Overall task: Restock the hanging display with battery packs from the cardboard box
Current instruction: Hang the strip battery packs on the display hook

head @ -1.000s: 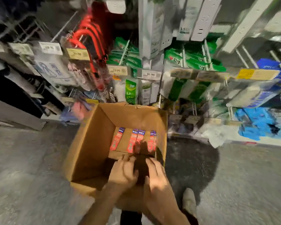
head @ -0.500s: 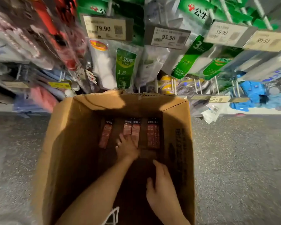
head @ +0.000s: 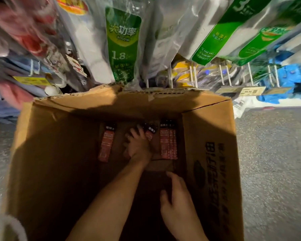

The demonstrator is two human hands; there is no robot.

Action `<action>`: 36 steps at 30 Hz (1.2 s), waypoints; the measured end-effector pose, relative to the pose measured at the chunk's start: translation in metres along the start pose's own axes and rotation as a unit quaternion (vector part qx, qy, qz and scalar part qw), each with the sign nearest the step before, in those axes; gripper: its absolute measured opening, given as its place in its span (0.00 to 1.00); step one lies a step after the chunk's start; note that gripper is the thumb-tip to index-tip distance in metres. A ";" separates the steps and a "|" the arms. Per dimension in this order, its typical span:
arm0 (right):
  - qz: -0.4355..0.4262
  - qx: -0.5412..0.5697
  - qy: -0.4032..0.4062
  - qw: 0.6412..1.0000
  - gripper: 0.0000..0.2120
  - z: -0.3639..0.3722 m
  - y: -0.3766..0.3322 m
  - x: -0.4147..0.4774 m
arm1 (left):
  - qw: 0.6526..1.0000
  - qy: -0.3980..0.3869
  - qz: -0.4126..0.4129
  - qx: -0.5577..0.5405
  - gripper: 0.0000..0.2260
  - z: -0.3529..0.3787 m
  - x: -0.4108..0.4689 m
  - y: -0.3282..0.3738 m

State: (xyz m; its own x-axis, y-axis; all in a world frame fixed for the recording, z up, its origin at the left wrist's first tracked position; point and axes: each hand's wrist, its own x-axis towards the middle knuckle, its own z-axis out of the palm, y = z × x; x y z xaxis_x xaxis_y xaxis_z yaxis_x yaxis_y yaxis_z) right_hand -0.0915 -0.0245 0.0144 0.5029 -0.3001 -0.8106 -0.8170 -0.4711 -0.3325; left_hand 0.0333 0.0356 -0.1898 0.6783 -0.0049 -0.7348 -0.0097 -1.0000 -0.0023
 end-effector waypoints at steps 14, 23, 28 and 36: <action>-0.004 0.116 0.013 0.993 0.20 -0.006 0.008 -0.032 | 0.829 -0.105 -0.083 -0.543 0.17 -0.065 -0.107 -0.036; -0.048 0.299 0.036 0.952 0.12 -0.054 -0.019 -0.136 | 0.595 -0.224 0.090 -0.766 0.30 -0.140 -0.309 -0.049; -0.115 0.284 0.091 0.948 0.14 -0.066 0.003 -0.202 | 0.512 -0.278 0.131 -0.803 0.38 -0.156 -0.383 -0.042; -0.181 0.370 0.196 0.890 0.14 -0.109 0.038 -0.251 | 0.461 -0.254 0.183 -0.830 0.43 -0.171 -0.477 0.005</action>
State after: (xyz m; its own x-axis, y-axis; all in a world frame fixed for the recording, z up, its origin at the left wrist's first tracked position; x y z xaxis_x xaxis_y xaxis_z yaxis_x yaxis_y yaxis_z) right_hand -0.2178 -0.0571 0.2576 0.7119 -0.5748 -0.4034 -0.4702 0.0366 -0.8818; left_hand -0.1649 0.0311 0.2769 0.5912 -0.5946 -0.5449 0.8065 0.4367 0.3986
